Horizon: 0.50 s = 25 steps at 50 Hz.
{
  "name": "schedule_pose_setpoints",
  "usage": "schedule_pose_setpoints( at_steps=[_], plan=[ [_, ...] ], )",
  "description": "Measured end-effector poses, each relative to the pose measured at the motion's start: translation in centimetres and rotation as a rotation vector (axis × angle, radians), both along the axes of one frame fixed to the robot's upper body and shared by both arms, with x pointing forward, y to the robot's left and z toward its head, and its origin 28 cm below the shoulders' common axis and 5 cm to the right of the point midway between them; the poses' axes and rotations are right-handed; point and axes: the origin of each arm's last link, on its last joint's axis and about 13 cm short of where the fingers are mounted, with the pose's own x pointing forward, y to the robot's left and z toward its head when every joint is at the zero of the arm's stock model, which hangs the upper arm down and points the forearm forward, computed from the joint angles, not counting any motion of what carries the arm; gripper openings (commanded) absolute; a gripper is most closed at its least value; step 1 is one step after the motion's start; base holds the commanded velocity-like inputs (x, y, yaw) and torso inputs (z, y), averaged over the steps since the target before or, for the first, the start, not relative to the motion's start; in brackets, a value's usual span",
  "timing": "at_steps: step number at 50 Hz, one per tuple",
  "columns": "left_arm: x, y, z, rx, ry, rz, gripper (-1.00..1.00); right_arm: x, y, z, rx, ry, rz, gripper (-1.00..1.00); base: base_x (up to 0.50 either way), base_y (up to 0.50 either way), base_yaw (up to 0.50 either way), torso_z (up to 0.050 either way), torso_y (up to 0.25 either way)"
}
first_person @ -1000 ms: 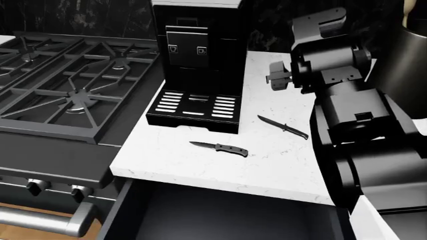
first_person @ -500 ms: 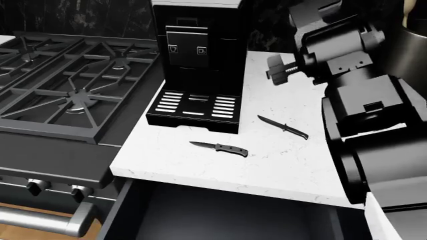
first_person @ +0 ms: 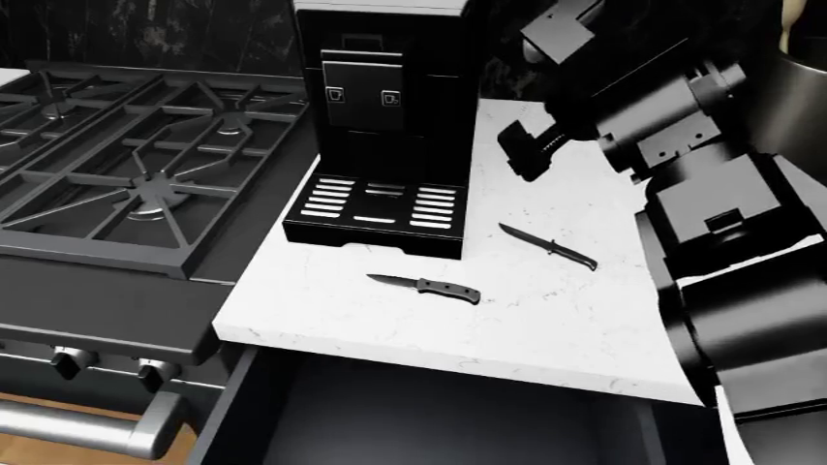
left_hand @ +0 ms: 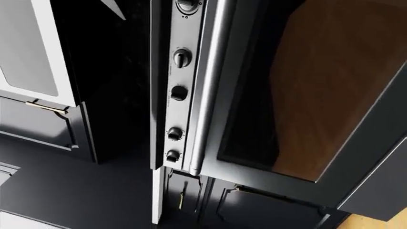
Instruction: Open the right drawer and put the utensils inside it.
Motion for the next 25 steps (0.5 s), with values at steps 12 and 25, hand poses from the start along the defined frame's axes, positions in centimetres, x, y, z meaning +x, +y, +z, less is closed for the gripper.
schedule_pose_setpoints(
  at_steps=[12,25],
  plan=[
    [0.0,0.1,0.0,0.001,0.003,0.003,1.00,0.1,0.1,-1.0,0.014,0.066,0.079,1.00,0.00,0.00,0.00,0.000,0.000],
    [0.0,0.1,0.0,0.001,0.004,0.004,1.00,-1.3,0.4,-1.3,-0.032,0.153,0.160,1.00,0.00,0.00,0.00,0.000,0.000]
  ],
)
